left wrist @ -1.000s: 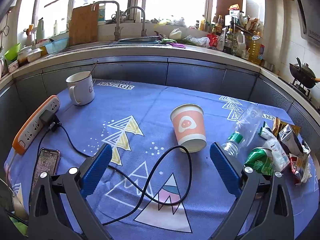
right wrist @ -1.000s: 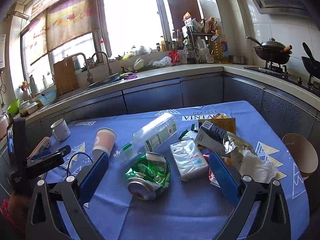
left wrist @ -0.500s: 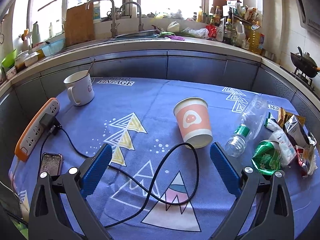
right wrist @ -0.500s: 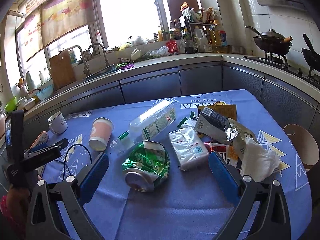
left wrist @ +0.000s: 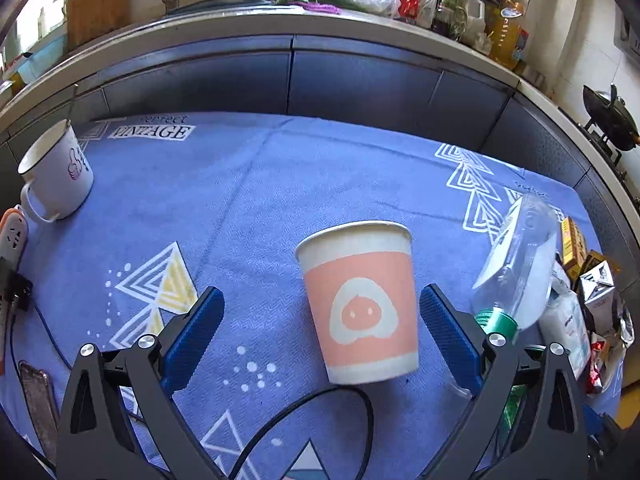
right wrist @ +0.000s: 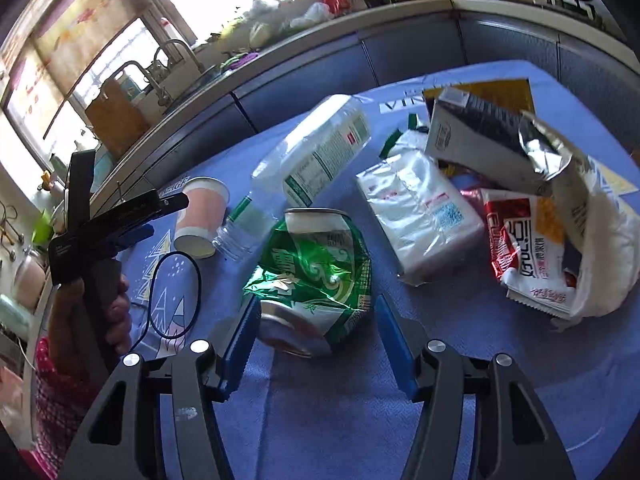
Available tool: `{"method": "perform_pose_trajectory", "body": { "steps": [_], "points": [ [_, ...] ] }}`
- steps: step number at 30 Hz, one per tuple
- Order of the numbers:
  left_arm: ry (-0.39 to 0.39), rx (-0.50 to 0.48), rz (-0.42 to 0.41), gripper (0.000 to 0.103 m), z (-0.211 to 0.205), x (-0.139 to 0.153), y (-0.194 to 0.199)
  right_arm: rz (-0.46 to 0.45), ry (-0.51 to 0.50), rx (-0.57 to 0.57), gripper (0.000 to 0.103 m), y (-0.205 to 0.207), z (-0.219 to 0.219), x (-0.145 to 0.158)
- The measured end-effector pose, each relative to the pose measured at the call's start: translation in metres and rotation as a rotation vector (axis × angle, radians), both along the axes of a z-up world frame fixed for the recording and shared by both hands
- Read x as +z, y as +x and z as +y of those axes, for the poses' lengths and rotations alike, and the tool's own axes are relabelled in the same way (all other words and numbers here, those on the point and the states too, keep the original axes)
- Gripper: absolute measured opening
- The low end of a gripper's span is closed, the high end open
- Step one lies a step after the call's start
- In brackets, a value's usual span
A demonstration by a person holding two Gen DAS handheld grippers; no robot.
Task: Collect trash
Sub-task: 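Grasp the pink paper cup with left tool while right tool grasps the green can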
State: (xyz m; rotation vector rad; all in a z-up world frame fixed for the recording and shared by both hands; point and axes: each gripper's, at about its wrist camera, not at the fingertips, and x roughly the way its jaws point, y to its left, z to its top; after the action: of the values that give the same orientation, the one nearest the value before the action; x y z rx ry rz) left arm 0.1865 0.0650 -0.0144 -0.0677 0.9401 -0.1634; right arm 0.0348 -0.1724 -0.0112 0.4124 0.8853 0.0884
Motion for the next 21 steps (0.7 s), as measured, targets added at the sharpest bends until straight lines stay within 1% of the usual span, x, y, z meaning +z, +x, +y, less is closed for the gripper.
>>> {"method": "perform_pose_trajectory", "body": {
  "steps": [1,3,4,5,6,7,8,10,12,14,16,17,18,19,20,21],
  "points": [
    [-0.01,-0.005,0.02,0.096,-0.002,-0.006,0.004,0.021,0.022,-0.001,0.061,0.005,-0.003,-0.005],
    [-0.051,-0.03,0.041,0.095,-0.006,-0.016,0.009,0.037,0.088,-0.005,0.07,0.014,-0.009,-0.012],
    [-0.055,-0.04,0.043,0.089,-0.009,-0.019,0.009,0.042,0.11,-0.013,0.072,0.018,-0.011,-0.015],
    [-0.041,-0.046,0.046,0.068,-0.012,-0.022,0.009,0.046,0.141,-0.021,0.074,0.022,-0.014,-0.018],
    [-0.023,-0.061,0.057,0.056,-0.015,-0.026,0.008,0.052,0.18,-0.02,0.074,0.024,-0.017,-0.021],
    [-0.028,-0.07,0.046,0.056,-0.016,-0.027,0.008,0.063,0.229,-0.011,0.074,0.027,-0.018,-0.026],
    [-0.034,-0.071,0.03,0.053,-0.015,-0.027,0.006,0.077,0.281,-0.003,0.074,0.03,-0.02,-0.031],
    [-0.03,-0.082,0.016,0.05,-0.014,-0.026,0.001,0.088,0.358,-0.001,0.074,0.032,-0.023,-0.037],
    [-0.053,-0.081,0.009,0.05,-0.008,-0.021,-0.008,0.073,0.367,-0.002,0.074,0.03,-0.025,-0.036],
    [-0.087,-0.064,-0.021,0.05,0.004,-0.012,-0.022,0.057,0.36,-0.008,0.072,0.029,-0.029,-0.034],
    [-0.151,-0.06,-0.05,0.05,0.015,-0.001,-0.038,0.064,0.355,-0.018,0.068,0.033,-0.035,-0.034],
    [-0.175,-0.066,-0.057,0.05,0.018,0.003,-0.045,0.074,0.377,-0.012,0.062,0.036,-0.035,-0.036],
    [-0.198,-0.079,-0.066,0.05,0.02,0.008,-0.055,0.087,0.398,-0.004,0.053,0.041,-0.036,-0.04],
    [-0.211,-0.093,-0.071,0.05,0.02,0.011,-0.063,0.101,0.416,0.006,0.05,0.045,-0.035,-0.043],
    [-0.219,-0.11,-0.073,0.05,0.018,0.015,-0.073,0.113,0.425,0.012,0.036,0.048,-0.033,-0.046],
    [-0.223,-0.13,-0.072,0.05,0.015,0.017,-0.082,0.119,0.441,0.024,0.014,0.052,-0.031,-0.047]
  ]
}}
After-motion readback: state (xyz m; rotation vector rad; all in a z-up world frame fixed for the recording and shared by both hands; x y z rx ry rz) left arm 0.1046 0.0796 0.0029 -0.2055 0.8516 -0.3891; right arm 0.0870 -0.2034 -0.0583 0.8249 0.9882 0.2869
